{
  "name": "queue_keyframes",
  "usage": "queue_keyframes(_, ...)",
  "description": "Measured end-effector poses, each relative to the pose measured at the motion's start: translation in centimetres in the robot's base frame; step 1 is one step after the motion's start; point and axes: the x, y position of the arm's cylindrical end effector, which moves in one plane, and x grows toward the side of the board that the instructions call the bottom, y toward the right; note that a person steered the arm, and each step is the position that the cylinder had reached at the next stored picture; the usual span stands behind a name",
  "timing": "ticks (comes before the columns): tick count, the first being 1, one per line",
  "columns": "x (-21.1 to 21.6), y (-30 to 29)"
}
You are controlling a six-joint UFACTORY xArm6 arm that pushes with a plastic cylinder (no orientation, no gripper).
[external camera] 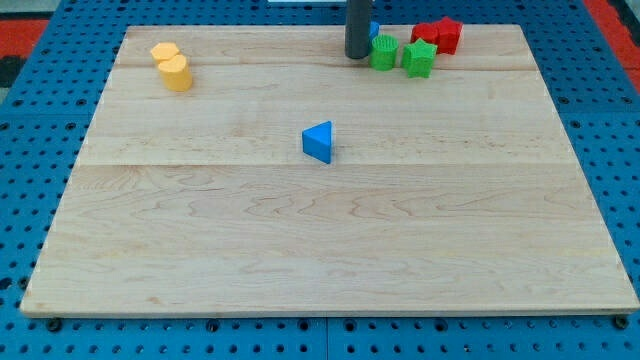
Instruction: Push the blue cube into the group of blocks
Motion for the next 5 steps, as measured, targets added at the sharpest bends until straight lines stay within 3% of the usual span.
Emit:
queue_keyframes(1,0.8,2.4)
queue_keyframes(2,1.3,1.2)
queue_keyframes(3,2.1,-1.8)
queue_keyframes(4,3.8,-8.4)
queue_keyframes(5,-1.4,-8.6)
